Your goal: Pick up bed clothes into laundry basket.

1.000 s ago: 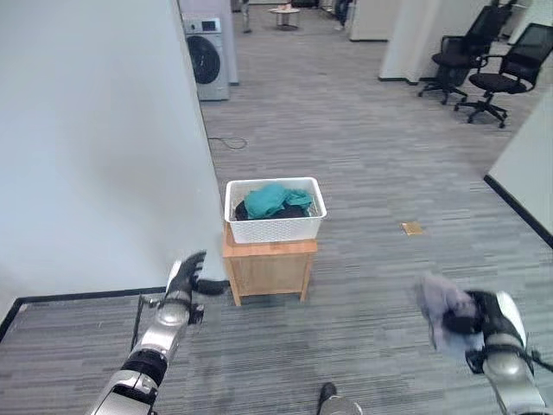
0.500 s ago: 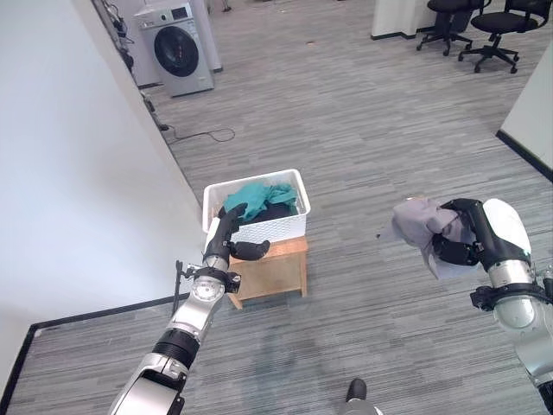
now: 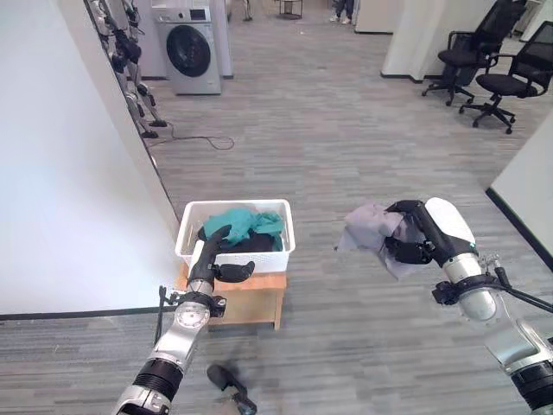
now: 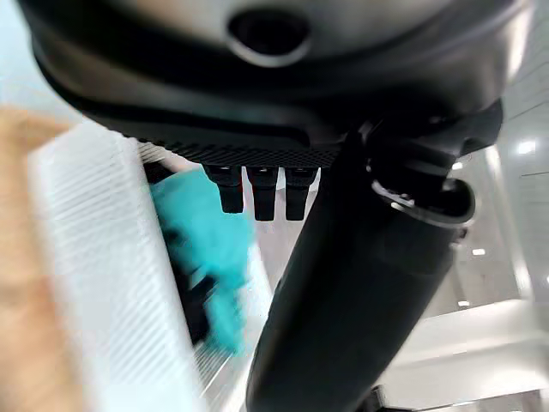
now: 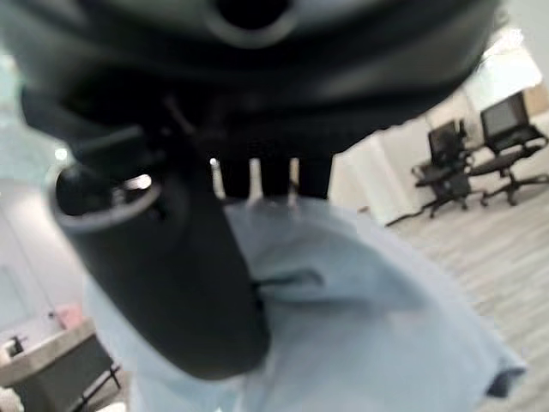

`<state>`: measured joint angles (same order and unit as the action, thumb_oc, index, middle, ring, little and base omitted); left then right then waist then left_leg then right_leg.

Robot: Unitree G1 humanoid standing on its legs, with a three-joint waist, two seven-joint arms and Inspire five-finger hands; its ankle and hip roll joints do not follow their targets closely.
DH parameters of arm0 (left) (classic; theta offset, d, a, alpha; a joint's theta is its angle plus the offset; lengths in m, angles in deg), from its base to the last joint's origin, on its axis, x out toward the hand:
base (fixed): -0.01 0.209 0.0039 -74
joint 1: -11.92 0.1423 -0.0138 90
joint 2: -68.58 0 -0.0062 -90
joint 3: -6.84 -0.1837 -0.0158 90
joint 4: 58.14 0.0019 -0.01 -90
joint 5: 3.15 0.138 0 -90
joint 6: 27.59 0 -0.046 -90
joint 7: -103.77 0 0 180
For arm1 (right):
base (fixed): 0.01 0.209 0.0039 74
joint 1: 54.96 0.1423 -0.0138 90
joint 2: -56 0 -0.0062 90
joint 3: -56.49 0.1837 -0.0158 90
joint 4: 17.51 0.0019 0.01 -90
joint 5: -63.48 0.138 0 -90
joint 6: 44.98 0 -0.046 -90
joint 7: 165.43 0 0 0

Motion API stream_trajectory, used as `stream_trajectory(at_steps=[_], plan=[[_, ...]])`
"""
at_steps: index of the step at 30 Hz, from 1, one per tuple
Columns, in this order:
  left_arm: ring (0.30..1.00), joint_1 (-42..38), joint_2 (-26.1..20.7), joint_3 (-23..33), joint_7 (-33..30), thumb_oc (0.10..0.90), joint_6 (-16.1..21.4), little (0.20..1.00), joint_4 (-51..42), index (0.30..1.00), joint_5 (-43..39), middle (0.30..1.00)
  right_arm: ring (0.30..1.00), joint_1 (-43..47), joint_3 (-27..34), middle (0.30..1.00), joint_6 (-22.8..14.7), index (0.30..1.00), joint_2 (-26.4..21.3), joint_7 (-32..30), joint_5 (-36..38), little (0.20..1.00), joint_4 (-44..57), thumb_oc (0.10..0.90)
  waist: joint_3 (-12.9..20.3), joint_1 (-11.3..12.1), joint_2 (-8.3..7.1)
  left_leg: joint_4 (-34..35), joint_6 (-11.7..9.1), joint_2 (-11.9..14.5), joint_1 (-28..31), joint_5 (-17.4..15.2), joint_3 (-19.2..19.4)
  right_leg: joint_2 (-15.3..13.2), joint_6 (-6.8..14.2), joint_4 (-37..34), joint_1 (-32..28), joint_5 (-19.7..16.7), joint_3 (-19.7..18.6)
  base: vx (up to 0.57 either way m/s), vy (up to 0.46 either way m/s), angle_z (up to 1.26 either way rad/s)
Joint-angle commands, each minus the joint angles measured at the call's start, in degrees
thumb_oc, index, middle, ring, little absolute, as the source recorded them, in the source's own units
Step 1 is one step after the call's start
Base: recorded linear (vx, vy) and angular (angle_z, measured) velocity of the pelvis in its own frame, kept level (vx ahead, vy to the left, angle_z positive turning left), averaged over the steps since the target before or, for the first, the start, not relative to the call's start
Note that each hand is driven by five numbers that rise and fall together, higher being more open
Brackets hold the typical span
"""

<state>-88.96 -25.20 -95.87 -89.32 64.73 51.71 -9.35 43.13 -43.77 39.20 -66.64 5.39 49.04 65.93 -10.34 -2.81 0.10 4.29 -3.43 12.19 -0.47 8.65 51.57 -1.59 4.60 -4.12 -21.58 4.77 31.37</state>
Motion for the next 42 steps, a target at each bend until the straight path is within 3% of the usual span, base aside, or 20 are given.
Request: stream_trajectory(at_steps=[1,2,3,4,5,6,7,8,9,11,12,16,23,34,42], plan=[[0.900,-0.7,-3.8,3.9,-2.5,0.800,5.5,0.900,-10.8,0.900,3.7,0.900,0.300,8.6,3.1,0.300,-4.1,0.300,-3.1,-3.0,-3.2,0.300,5.4,0.400,3.8,4.4,0.04,0.4,0.3,-2.5,2.5,-1.8,-2.8,-3.0,5.9,21.1,5.1,1.5,-2.2,0.46,0.053,-0.04],[0.900,-0.1,-3.6,3.9,-3.3,0.800,5.3,0.900,-11.3,0.900,4.7,0.900,0.300,8.8,2.8,0.300,-3.7,0.300,-2.7,-2.7,-3.7,0.300,5.0,0.400,3.4,4.5,-0.37,0.4,1.6,-3.8,3.9,-2.9,-3.6,-6.3,8.9,27.7,7.4,-3.3,-1.7,0.39,0.046,-0.01],[0.900,0.2,-3.9,3.9,-4.0,0.800,5.2,0.900,-12.7,0.900,5.6,0.900,0.300,8.8,2.5,0.300,-3.3,0.300,-1.8,-2.7,-4.3,0.300,5.0,0.400,2.5,4.3,-0.73,0.6,2.7,-4.5,4.9,-3.8,-4.5,-9.8,10.4,38.2,13.0,-7.0,-2.7,0.42,-0.032,0.47],[0.900,0.5,-4.0,4.3,-5.4,0.800,5.6,0.900,-13.8,0.900,7.5,0.900,0.300,8.7,2.7,0.300,-3.0,0.300,-0.7,-3.0,-4.6,0.300,5.3,0.400,1.5,3.8,-0.28,0.7,3.0,-4.1,6.8,-5.3,-6.5,-13.4,10.3,44.2,18.7,-7.7,-3.6,0.32,-0.092,0.63],[0.900,0.6,-4.1,4.6,-5.9,0.800,5.8,0.900,-14.9,0.900,8.1,0.900,0.300,8.7,2.8,0.300,-2.8,0.300,-0.4,-3.6,-5.0,0.300,5.1,0.400,1.4,3.5,-0.82,0.7,2.9,-4.7,6.8,-6.0,-7.5,-15.4,9.7,42.2,20.5,-5.9,-3.9,0.23,-0.109,0.54],[0.900,0.7,-4.1,4.6,-6.0,0.800,5.7,0.900,-15.0,0.900,8.2,0.900,0.300,8.7,2.8,0.300,-2.8,0.300,-0.3,-3.7,-5.1,0.300,5.1,0.400,1.5,3.3,-0.96,0.7,2.9,-4.8,6.6,-5.9,-7.9,-15.5,9.7,42.1,20.4,-5.7,-3.6,0.22,-0.267,0.89],[0.900,1.2,-4.5,4.7,-6.5,0.800,6.1,0.900,-16.2,0.900,8.8,0.900,0.300,8.5,3.7,0.300,-2.6,0.300,0.8,-5.1,-5.0,0.300,4.6,0.400,1.1,2.5,-0.97,0.7,1.6,-4.2,6.9,-6.3,-10.4,-16.8,7.0,33.6,22.3,-2.2,-3.8,0.17,-0.222,1.08],[0.900,1.2,-4.6,4.7,-6.5,0.800,6.1,0.900,-16.3,0.900,8.8,0.900,0.300,8.4,3.8,0.300,-2.6,0.300,0.9,-5.1,-5.0,0.300,4.6,0.400,1.3,2.2,-0.90,0.7,1.5,-3.9,6.7,-6.0,-10.6,-16.4,6.7,33.0,22.0,-2.3,-3.2,0.21,-0.335,1.65],[0.900,1.9,-4.7,4.9,-6.5,0.800,6.4,0.900,-16.9,0.900,8.9,0.900,0.300,8.3,4.1,0.300,-2.5,0.300,1.1,-5.6,-5.1,0.300,4.6,0.400,1.5,1.9,-0.88,0.7,0.8,-3.4,6.2,-5.7,-12.0,-15.9,5.6,27.5,21.5,-1.1,-3.6,0.13,-0.295,1.40],[0.900,2.8,-4.6,5.1,-6.9,0.800,6.7,0.900,-17.6,0.900,8.6,0.900,0.300,5.8,5.8,0.300,-1.8,0.300,2.7,-6.6,-5.7,0.300,4.7,0.400,1.9,0.8,-1.54,0.7,-0.3,-3.0,5.5,-5.8,-16.3,-13.0,5.2,14.2,20.9,-0.8,-9.6,0.17,-0.441,1.34],[0.900,3.7,-4.4,5.4,-6.9,0.800,7.1,0.900,-17.7,0.900,8.5,0.900,0.300,2.3,7.7,0.300,-0.9,0.300,4.6,-7.6,-7.3,0.300,4.5,0.400,2.7,-0.2,-2.77,0.7,-0.2,-3.6,4.9,-6.9,-20.4,-11.2,5.5,7.9,19.1,-1.5,-17.2,0.17,-0.400,1.97],[0.900,8.3,-4.2,8.0,-6.3,0.800,7.7,0.900,-17.0,0.900,8.3,0.900,0.300,0.1,8.7,0.300,0.5,0.300,7.0,-7.8,-9.2,0.300,4.2,0.400,3.8,1.5,-3.79,0.7,-1.1,-2.8,6.4,-6.3,-22.6,-11.0,5.8,5.0,16.0,-3.6,-16.5,0.11,-0.263,1.54],[0.900,14.8,-2.1,11.4,-4.8,0.800,7.6,0.900,-16.1,0.900,6.5,0.900,0.300,-2.0,8.6,0.300,0.6,0.300,8.5,-6.4,-8.2,0.300,3.9,0.400,5.3,3.6,-3.26,0.7,-2.8,-1.5,7.9,-4.5,-25.3,-8.4,4.4,-0.8,9.1,-2.7,-12.7,0.09,-0.174,0.28],[0.900,17.1,-1.1,12.0,-4.2,0.800,6.7,0.900,-14.3,0.900,6.6,0.900,0.300,-1.6,5.9,0.300,1.4,0.300,10.6,-5.3,-8.2,0.300,3.4,0.400,5.3,5.0,-2.47,0.7,-4.8,0.7,7.4,-2.3,-26.9,-6.7,3.2,-0.9,7.4,-0.6,-9.6,0.04,-0.086,0.16],[0.900,16.9,-1.4,11.6,-3.1,0.800,6.2,0.900,-12.9,0.900,5.2,0.900,0.300,1.0,2.0,0.300,4.5,0.300,15.0,-6.1,-3.7,0.300,-9.4,0.400,4.4,6.4,-2.17,0.7,-5.3,1.1,6.6,-2.1,-27.7,-6.4,2.8,-0.9,7.8,-0.2,-9.0,0.05,-0.039,0.19]])
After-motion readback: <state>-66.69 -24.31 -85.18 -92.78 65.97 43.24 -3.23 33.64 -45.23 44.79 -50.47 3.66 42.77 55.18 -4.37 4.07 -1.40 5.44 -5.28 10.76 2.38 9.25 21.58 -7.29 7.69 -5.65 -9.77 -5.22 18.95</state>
